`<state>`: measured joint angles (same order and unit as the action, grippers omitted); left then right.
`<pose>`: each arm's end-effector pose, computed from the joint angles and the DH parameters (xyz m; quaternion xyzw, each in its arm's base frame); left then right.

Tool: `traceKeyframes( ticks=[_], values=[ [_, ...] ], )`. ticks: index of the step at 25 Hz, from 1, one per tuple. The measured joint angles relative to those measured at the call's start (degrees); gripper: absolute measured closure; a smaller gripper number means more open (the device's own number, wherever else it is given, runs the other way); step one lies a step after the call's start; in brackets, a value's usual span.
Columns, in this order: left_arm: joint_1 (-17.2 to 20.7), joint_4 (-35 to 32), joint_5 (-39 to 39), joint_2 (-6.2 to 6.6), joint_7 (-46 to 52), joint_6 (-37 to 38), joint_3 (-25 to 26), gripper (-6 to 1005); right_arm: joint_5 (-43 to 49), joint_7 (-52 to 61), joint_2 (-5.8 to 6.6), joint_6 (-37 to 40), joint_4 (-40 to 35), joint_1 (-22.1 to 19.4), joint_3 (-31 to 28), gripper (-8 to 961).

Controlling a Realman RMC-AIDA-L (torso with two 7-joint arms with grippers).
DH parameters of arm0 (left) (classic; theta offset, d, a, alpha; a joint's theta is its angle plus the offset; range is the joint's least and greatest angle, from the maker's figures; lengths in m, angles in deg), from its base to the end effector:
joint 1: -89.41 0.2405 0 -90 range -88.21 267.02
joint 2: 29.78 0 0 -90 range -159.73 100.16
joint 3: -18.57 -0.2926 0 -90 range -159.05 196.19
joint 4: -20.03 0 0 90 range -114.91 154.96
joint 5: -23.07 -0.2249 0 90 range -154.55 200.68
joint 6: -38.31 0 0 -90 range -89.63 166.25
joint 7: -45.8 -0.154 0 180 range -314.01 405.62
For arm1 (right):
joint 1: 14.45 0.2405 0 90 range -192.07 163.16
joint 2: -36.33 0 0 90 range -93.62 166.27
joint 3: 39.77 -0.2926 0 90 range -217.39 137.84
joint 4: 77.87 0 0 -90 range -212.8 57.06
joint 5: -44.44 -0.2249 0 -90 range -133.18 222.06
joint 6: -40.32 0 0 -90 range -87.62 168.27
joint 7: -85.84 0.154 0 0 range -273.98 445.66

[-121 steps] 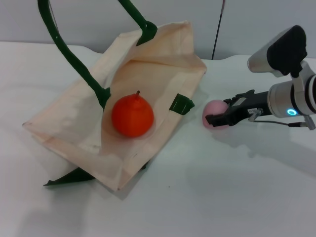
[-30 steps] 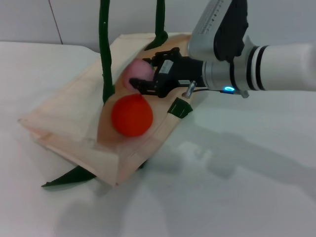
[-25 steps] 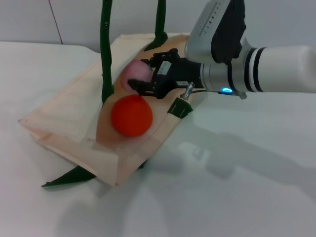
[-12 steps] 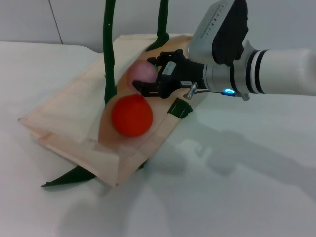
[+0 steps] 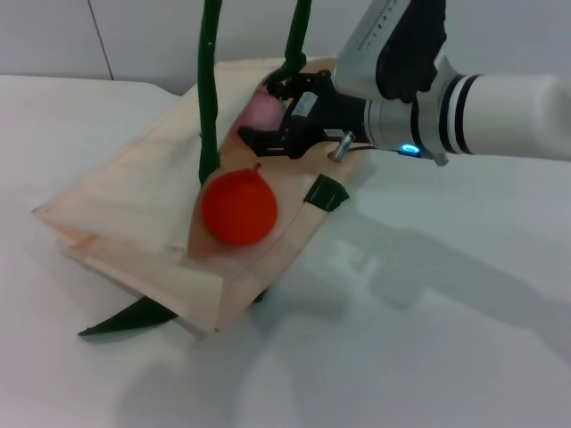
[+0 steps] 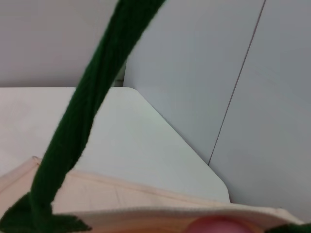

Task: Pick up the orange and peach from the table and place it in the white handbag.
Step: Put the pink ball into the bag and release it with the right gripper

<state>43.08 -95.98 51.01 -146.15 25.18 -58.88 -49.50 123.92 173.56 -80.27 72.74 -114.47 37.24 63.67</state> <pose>-0.0248 0.3925 0.1189 -0.8968 -0.1746 -0.0165 0.4061 0.1229 0.4761 -0.1312 -0.9619 0.0561 0.1101 0.2440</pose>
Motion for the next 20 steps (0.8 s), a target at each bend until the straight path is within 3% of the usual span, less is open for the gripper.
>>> traceKeyframes(
  ticks=[20],
  values=[
    [-1.05, 0.18, -0.01, -0.09, 0.89, 1.21, -2.77, 891, -0.03, -0.43, -0.29, -4.28, 2.86, 1.45, 2.01, 136]
  ],
)
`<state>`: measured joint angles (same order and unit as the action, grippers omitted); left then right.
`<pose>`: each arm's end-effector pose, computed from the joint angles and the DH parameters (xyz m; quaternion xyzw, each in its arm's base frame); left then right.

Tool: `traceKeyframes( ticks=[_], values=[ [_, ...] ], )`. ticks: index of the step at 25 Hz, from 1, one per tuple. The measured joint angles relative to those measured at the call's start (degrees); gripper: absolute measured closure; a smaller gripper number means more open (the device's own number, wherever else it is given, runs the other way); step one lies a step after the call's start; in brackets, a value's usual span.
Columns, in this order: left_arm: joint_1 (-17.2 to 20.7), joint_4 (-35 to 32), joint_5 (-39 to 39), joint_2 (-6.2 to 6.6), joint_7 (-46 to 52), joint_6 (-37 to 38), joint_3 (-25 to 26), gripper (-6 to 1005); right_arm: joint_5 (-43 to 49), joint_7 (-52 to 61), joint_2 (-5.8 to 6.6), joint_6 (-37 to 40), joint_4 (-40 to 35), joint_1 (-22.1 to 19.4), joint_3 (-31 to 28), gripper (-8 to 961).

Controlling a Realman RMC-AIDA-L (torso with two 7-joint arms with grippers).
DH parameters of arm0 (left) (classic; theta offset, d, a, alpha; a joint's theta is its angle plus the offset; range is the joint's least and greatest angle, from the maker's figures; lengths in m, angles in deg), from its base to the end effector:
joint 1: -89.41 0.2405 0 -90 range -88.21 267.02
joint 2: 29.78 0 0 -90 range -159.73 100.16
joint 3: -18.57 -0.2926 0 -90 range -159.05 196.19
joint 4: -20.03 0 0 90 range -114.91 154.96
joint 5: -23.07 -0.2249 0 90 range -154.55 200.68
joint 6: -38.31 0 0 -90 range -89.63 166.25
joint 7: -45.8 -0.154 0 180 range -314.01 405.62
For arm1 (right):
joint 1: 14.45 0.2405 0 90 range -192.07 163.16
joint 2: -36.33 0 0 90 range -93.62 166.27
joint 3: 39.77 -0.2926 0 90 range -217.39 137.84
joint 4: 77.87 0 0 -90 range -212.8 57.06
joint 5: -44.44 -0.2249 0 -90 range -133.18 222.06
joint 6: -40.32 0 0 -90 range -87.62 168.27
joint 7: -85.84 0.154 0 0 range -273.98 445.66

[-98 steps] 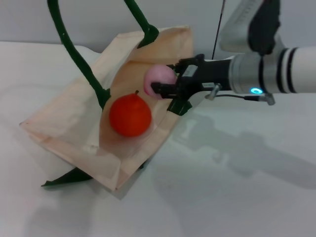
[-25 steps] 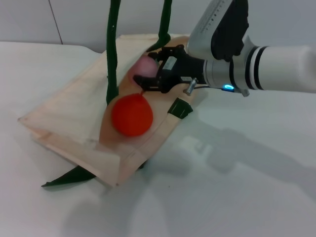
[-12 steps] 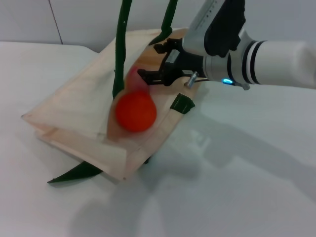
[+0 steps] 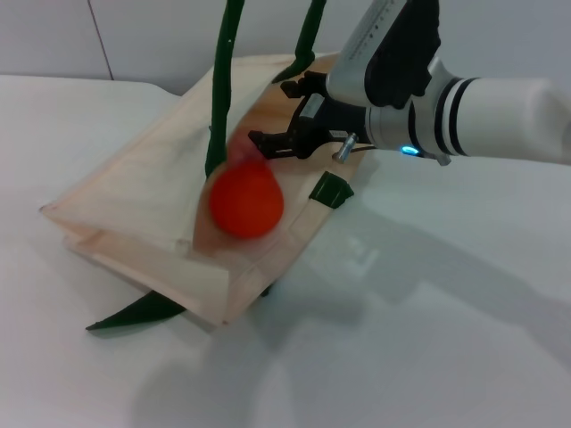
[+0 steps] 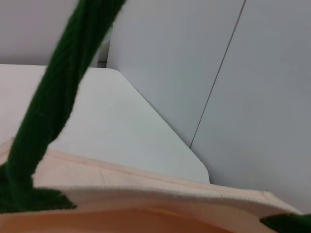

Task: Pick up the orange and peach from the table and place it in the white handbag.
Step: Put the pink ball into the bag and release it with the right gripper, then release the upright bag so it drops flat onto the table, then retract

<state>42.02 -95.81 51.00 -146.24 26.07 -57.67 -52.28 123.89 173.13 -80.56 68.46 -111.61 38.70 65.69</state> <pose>-0.0110 0.3913 0.1083 -0.9038 -0.1548 -0.0190 0.3985 0.1312 0.4831 -0.1358 -0.9582 0.0528 0.0824 0.2687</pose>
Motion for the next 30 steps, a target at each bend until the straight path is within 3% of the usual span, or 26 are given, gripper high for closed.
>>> traceKeyframes(
  ticks=[7, 30],
  values=[
    [0.5, -0.01, -0.49, 0.0, 0.05, 0.03, 0.19, 891, 0.0, 0.39, 0.07, -0.23, 0.15, -0.42, -0.26, 77],
    [3.24, -0.07, -2.34, 0.25, -0.05, 0.03, 1.51, 882, -0.01, 0.66, 0.52, -1.08, 3.07, -1.97, -0.62, 82]
  ],
)
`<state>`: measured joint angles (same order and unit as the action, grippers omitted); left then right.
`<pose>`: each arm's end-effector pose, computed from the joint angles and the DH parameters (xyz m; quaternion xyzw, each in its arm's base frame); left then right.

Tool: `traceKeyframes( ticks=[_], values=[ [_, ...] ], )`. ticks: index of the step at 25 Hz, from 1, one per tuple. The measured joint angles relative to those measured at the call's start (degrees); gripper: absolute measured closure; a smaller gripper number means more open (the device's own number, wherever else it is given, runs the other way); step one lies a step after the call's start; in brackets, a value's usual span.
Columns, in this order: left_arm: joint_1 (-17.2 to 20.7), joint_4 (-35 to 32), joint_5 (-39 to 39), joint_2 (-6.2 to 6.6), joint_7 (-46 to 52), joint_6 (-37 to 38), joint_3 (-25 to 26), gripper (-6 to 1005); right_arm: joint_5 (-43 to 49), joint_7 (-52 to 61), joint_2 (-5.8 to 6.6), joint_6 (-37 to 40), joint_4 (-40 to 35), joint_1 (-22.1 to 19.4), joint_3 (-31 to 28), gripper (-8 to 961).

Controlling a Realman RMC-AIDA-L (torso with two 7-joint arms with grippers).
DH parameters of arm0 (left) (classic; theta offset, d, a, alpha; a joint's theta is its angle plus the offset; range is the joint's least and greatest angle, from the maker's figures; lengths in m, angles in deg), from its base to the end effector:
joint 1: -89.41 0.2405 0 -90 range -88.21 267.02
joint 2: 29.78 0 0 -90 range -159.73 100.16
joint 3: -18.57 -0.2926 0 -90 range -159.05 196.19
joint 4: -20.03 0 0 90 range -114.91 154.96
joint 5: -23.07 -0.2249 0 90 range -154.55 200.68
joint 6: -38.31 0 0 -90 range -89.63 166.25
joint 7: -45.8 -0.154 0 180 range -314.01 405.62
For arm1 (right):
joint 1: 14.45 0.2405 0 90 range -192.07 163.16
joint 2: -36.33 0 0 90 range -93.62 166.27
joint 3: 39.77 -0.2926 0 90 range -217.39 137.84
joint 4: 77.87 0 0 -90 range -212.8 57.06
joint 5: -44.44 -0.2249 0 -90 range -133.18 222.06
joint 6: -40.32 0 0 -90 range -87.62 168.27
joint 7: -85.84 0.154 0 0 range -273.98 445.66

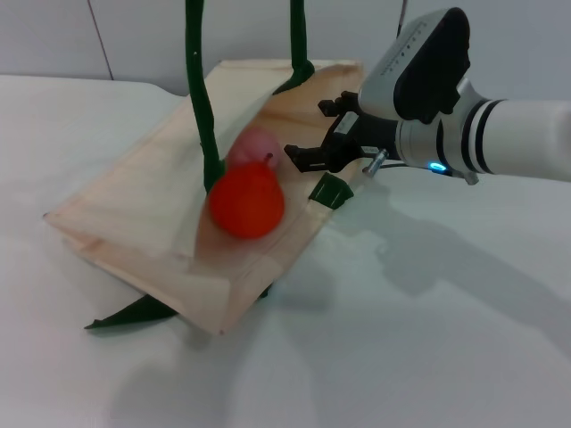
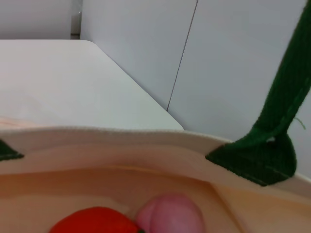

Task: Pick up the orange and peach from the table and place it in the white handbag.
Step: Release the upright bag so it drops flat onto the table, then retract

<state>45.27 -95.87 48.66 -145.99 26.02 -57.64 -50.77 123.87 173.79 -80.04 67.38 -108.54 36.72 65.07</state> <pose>-0.0397 0.3948 0.1197 -0.8856 -0.1923 -0.0045 0.4227 0.1695 0.4842 -0.1294 -0.9515 0.0963 0.0597 0.2860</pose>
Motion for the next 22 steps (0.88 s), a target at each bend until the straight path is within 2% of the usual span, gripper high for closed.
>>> traceKeyframes(
  ticks=[6, 9, 15, 22],
  values=[
    [0.83, 0.05, -1.28, -0.03, 0.01, 0.09, 0.0, 879, -0.07, 0.03, 0.25, -0.1, 0.74, -0.29, -1.56, 84],
    [1.64, 0.07, -1.53, -0.05, 0.03, 0.17, 0.05, 700, -0.07, 0.03, 0.3, -0.1, 0.99, -0.29, -2.22, 84],
    [3.65, 0.17, -2.21, -0.16, -0.28, 0.83, 1.61, 606, -0.07, 0.03, 0.49, -0.32, 1.78, -0.29, -2.37, 86],
    [6.8, 0.16, -2.2, -0.13, -0.92, 2.79, 2.65, 607, 0.52, 0.18, 1.37, -1.04, 5.79, -0.45, -5.18, 87]
  ],
)
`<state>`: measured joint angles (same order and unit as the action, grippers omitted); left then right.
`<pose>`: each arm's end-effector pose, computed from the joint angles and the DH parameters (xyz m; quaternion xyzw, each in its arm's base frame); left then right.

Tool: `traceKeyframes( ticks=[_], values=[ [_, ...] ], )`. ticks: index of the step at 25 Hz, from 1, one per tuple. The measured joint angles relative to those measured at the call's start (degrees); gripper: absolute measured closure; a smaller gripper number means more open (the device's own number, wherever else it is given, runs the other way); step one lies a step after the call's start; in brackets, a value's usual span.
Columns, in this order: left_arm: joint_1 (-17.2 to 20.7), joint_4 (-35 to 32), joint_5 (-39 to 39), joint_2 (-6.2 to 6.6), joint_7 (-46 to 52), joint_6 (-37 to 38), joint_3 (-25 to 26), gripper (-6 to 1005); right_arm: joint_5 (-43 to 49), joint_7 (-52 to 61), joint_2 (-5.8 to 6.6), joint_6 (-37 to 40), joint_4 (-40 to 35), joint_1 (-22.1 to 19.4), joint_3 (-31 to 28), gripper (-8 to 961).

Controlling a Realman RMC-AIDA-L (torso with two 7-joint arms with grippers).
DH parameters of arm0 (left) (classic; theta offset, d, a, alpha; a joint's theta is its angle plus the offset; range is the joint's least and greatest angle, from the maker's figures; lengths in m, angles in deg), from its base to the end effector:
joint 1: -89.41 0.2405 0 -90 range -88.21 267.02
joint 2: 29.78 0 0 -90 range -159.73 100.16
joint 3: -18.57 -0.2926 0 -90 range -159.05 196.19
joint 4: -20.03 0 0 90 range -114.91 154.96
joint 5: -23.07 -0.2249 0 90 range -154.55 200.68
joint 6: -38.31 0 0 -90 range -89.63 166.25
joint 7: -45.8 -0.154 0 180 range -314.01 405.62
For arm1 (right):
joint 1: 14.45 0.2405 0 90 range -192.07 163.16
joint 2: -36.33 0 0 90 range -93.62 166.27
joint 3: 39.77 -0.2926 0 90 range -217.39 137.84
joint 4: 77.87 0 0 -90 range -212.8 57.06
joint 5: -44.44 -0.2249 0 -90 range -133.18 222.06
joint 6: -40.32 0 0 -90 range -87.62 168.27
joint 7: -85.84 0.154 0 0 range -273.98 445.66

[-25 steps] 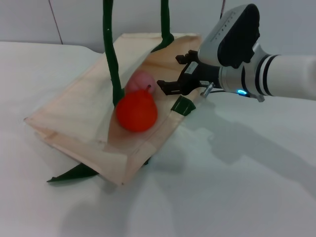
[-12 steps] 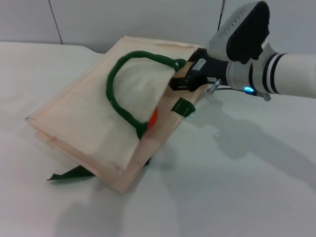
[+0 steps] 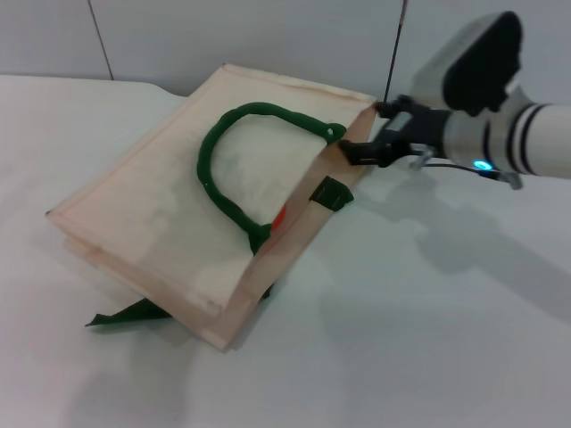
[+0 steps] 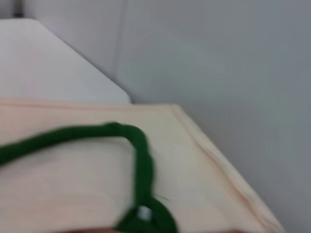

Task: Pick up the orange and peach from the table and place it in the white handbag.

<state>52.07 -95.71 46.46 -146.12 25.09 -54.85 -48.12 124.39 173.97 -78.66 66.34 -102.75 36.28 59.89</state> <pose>-0.0907 0.3956 0.1366 -0.8536 -0.2473 0.0056 0.4584 0.2131 0.4977 -0.1046 -0.9314 0.1579 0.0392 0.3257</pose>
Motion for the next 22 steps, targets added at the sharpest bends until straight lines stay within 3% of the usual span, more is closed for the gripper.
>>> traceKeyframes(
  ticks=[8, 13, 16, 18, 22],
  values=[
    [4.42, -0.01, -0.11, 0.04, -0.77, 5.0, 0.34, 607, 0.03, 4.29, 3.58, -3.33, 0.57, -3.07, -0.86, 89],
    [8.96, 0.41, 0.32, -0.06, -1.27, 12.67, -0.12, 608, 0.04, 5.5, 4.34, -4.68, -3.89, -5.6, -4.42, 89],
    [10.59, 1.7, 0.77, -0.16, -1.4, 17.08, -0.7, 607, 0.14, 5.19, 4.0, -4.73, -14.49, -12.03, -7.7, 89],
    [12.13, 5.03, 2.25, -0.27, -1.91, 24.7, -1.82, 607, 0.74, 4.62, 3.27, -5.29, -23.23, -16.96, -9.08, 88],
    [16.08, 8.69, 3.04, -0.42, -3.51, 37.14, -5.63, 610, 3.64, 0.75, -0.51, -10.23, -36.75, -23.99, -10.59, 88]
  ],
)
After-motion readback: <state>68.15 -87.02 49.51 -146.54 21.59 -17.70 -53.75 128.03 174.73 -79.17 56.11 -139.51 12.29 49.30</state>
